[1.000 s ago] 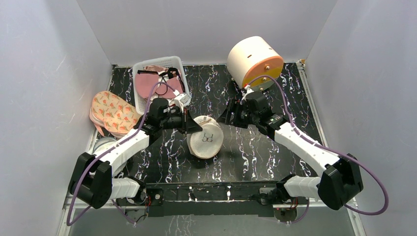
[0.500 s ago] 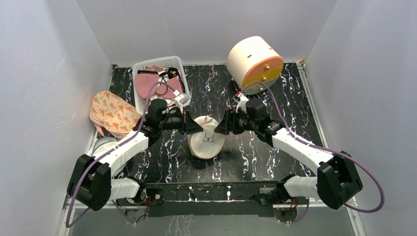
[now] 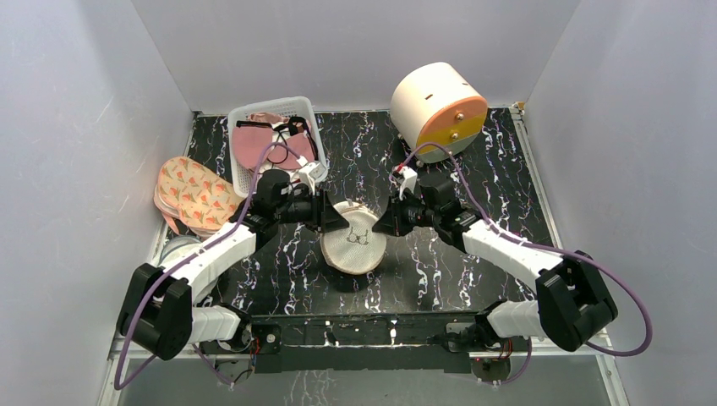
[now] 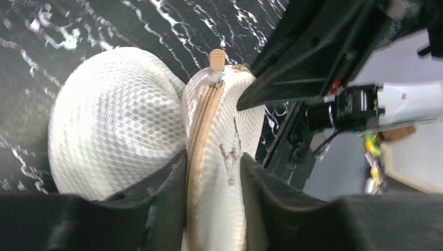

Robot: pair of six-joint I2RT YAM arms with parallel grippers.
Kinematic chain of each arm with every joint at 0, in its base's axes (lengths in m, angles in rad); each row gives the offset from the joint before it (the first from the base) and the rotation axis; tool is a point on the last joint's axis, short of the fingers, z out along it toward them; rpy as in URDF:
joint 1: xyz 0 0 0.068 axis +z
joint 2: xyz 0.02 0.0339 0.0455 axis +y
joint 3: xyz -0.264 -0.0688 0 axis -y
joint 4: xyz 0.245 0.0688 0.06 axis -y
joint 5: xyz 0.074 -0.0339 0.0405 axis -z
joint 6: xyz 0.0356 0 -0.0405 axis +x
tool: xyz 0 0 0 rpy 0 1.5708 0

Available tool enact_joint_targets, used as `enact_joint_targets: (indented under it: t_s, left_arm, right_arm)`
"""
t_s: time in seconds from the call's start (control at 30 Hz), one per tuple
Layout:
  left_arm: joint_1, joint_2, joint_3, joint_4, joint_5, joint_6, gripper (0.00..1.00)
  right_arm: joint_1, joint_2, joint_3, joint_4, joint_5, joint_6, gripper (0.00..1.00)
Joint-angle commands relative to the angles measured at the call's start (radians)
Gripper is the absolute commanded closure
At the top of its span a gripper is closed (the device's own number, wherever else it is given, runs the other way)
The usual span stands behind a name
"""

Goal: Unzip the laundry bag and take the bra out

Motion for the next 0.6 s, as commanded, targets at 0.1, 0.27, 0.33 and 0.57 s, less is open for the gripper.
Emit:
enact_joint_targets:
  t_s: [0.1, 0.27, 0.33, 0.57]
  left_arm:
    - [-0.017, -0.076, 0.174, -0.407, -0.273, 0.073, 0.21]
    - [-0.101, -0.017, 0.410, -0.693, -0.591, 0.066, 0.20]
    - [-0.175, 0.050, 0.514, -0.777, -0.710, 0.065, 0.26]
    - [-0.272, 0.275, 0.723, -0.829, -0.815, 0.116, 0.68]
  right_arm:
    - [-0.007, 0.040, 0.079, 0.029, -0.030, -0.083, 1.00]
    - [-0.007, 0.042, 0.075, 0.052, -0.018, -0.087, 1.00]
    - [-0.007, 0.047, 0.072, 0.071, -0.027, -0.088, 1.00]
    - [-0.007, 0.076, 0.094, 0.069, -0.026, -0.090, 1.00]
